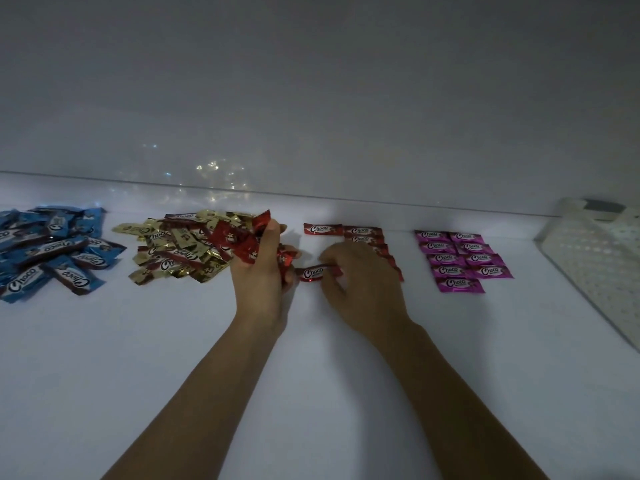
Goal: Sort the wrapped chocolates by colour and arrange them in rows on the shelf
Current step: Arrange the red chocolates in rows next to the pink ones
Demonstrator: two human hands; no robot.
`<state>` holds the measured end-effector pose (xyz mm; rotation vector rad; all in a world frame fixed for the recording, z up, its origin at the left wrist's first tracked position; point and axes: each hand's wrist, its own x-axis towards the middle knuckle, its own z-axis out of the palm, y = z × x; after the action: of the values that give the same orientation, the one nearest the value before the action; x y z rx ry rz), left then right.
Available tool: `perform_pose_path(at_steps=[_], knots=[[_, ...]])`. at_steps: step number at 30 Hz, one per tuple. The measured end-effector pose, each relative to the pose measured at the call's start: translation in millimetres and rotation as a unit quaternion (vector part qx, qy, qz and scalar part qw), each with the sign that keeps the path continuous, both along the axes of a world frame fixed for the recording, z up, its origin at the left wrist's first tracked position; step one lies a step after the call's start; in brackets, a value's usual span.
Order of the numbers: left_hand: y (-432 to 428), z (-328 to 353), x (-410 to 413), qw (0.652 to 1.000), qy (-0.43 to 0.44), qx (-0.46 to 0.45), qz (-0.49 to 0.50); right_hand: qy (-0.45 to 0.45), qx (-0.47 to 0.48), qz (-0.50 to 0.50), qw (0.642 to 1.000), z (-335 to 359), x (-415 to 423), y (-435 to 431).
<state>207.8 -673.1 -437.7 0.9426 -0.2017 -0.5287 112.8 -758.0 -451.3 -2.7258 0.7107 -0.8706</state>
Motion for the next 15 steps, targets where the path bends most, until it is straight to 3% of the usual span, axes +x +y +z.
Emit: perform_pose_path(at_steps=[5, 9, 15], knots=[[1.0, -0.7, -4.4, 1.000, -0.017, -0.005, -0.024, 0.097, -0.027, 0.045, 0.994, -10.4, 12.6, 3.0], [-2.9, -2.7, -2.9, 0.999, -0.036, 0.015, -0.029, 0.131, 0.009, 0.048, 0.990, -11.4, 16.3, -2.9], [-3.6, -4.2, -2.0, 0.998, -0.046, 0.018, -0.027, 0.158, -0.031, 0.026, 0.987, -14.9, 23.1, -4.6]])
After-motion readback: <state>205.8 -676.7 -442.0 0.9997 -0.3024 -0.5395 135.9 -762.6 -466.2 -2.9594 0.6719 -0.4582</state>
